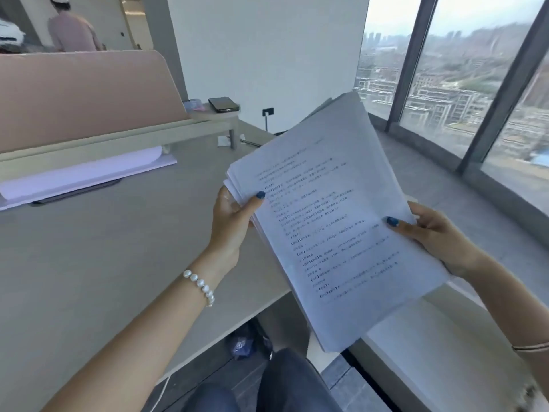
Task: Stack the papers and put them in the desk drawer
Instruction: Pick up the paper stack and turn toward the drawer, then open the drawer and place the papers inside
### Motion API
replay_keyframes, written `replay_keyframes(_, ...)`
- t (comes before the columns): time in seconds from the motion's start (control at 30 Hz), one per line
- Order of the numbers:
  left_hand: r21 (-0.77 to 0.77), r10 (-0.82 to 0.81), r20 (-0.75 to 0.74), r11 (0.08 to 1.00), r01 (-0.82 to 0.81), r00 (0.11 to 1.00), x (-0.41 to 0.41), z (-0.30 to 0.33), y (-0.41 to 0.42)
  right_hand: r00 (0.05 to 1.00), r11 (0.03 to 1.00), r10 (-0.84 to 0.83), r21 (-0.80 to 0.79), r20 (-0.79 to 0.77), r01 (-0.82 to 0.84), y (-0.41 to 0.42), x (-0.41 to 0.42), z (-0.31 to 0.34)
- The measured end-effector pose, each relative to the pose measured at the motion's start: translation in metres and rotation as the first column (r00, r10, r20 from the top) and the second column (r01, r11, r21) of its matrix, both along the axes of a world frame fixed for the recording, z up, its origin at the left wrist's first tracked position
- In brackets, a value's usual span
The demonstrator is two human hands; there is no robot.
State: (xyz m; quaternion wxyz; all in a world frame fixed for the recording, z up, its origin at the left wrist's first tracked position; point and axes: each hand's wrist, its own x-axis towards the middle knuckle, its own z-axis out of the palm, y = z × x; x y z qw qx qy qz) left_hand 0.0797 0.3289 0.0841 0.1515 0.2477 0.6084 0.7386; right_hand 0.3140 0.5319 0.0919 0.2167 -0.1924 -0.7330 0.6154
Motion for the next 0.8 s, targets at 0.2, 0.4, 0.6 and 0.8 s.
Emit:
replay_keyframes(0.2,-0.041,-0.072,0.03,0.996,0.074,0.997,0.024,-0.02,0.064,0.993,0.995,-0.093,-0.031,0.073,0.095,0.033,0.059,-0.019)
replay_keyframes(0.4,-0.178,-0.189,0.019,0.966,0.189,0.982,0.042,-0.043,0.115,0.965,0.979,-0.185,-0.049,0.184,0.197,0.058,0.118,-0.041)
replay_keyframes(0.6,-0.453,-0.326,-0.262,0.872,0.182,0.909,0.051,-0.065,0.154,0.913,0.969,-0.185,-0.088,0.364,0.231,0.087,0.168,-0.063)
replay_keyframes(0.8,-0.634,-0.533,-0.487,0.76,0.14,0.692,0.065,-0.069,0.182,0.869,0.965,-0.122,-0.145,0.48,0.216,0.111,0.203,-0.079)
